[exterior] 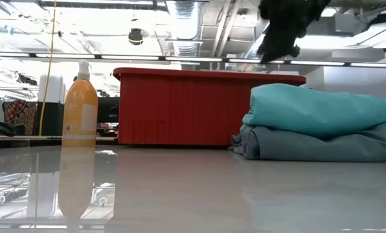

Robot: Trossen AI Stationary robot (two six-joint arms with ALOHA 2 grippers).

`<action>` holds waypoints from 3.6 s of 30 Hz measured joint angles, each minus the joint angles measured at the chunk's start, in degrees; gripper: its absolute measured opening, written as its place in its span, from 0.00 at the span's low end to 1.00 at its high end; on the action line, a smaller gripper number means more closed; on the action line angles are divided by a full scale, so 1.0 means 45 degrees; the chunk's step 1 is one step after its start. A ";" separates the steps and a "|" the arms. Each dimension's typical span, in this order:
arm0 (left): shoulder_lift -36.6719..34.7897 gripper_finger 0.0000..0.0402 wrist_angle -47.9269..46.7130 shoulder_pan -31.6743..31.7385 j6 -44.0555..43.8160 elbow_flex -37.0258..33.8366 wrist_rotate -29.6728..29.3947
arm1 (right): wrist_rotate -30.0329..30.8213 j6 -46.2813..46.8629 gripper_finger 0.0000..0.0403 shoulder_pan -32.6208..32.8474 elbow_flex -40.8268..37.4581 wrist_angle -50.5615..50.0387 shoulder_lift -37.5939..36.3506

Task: Fold Laundry from Bin
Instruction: Stack the folded light blue shorts on the folded dark blue pants, then remove the blue patterned polo shirt from the red bin

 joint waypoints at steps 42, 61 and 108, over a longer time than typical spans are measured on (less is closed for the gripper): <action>-0.0157 0.36 -0.0900 0.1491 -0.3757 0.0005 -0.1522 | -0.4173 -0.2913 0.63 -1.0687 1.1765 0.1231 1.1148; -0.0157 0.36 -0.0956 0.1491 -0.4641 0.0005 -0.2971 | -0.0490 -0.3396 0.63 -1.0729 1.6847 -0.4403 1.5105; -0.0157 0.36 -0.1719 0.1487 -0.4630 0.0005 -0.3209 | -0.0180 -0.4279 0.85 -0.9304 1.7167 -0.2106 1.4239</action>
